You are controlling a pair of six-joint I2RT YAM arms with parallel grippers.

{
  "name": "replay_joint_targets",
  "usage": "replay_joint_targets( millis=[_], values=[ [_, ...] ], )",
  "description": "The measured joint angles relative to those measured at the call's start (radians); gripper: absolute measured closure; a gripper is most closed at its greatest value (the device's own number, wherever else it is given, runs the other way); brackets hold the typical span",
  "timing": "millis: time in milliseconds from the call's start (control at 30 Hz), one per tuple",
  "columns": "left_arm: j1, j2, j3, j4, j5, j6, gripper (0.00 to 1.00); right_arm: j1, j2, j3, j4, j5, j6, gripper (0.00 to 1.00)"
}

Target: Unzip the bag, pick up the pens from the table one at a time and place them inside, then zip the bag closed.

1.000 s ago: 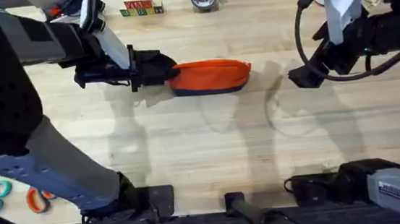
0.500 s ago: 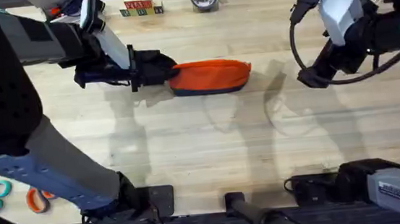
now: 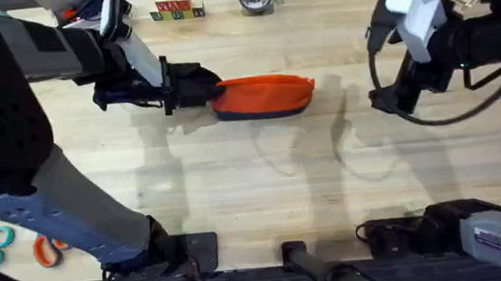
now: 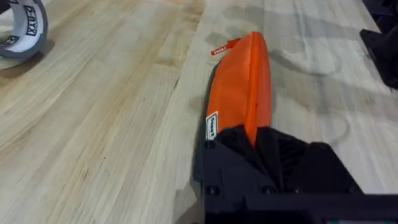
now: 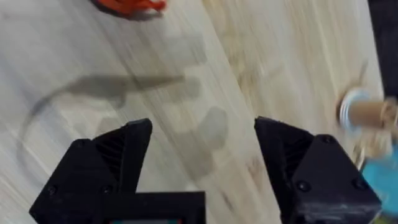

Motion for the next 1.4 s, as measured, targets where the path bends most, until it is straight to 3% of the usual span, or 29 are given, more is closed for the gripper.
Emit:
replay_joint_targets(
  millis=[267,733,1167,1400],
  values=[
    [0.0,0.0,0.0,0.0,0.0,0.0,0.96,-0.02,0.012,0.0,0.002,-0.188,-0.175,0.005],
    [0.0,0.0,0.0,0.0,0.0,0.0,0.96,-0.159,0.16,0.001,0.007,-0.573,-0.326,0.007],
    [0.0,0.0,0.0,0.0,0.0,0.0,0.96,-0.162,0.318,0.006,0.007,-0.685,-0.407,0.009],
    [0.0,0.0,0.0,0.0,0.0,0.0,0.96,-0.162,0.425,0.072,0.006,-0.735,-0.434,0.01]
  ],
)
